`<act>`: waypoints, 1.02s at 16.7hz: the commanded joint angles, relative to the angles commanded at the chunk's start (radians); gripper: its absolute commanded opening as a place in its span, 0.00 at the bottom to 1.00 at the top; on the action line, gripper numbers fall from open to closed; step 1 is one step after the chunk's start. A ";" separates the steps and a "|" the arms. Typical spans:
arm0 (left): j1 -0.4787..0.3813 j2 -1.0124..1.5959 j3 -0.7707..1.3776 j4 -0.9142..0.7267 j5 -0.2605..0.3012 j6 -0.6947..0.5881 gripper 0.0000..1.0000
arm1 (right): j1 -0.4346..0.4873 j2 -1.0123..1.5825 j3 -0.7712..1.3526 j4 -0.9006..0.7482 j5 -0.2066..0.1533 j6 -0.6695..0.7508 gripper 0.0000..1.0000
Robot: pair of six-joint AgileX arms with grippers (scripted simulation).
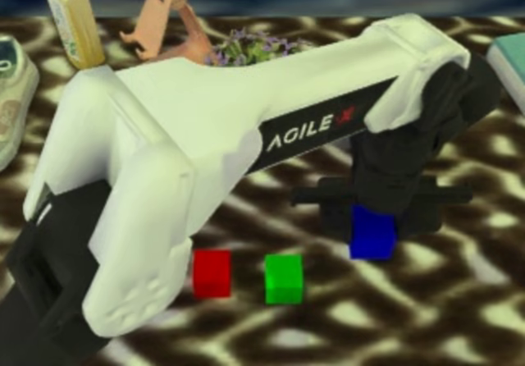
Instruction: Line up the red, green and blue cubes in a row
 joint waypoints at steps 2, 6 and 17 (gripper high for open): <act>0.000 0.000 0.000 0.000 0.000 0.000 0.00 | 0.000 0.000 0.000 0.000 0.000 0.000 1.00; 0.003 0.008 -0.037 0.042 0.000 0.004 0.00 | 0.000 0.000 0.000 0.000 0.000 0.000 1.00; 0.002 0.048 -0.194 0.242 0.001 0.003 0.08 | 0.000 0.000 0.000 0.000 0.000 0.000 1.00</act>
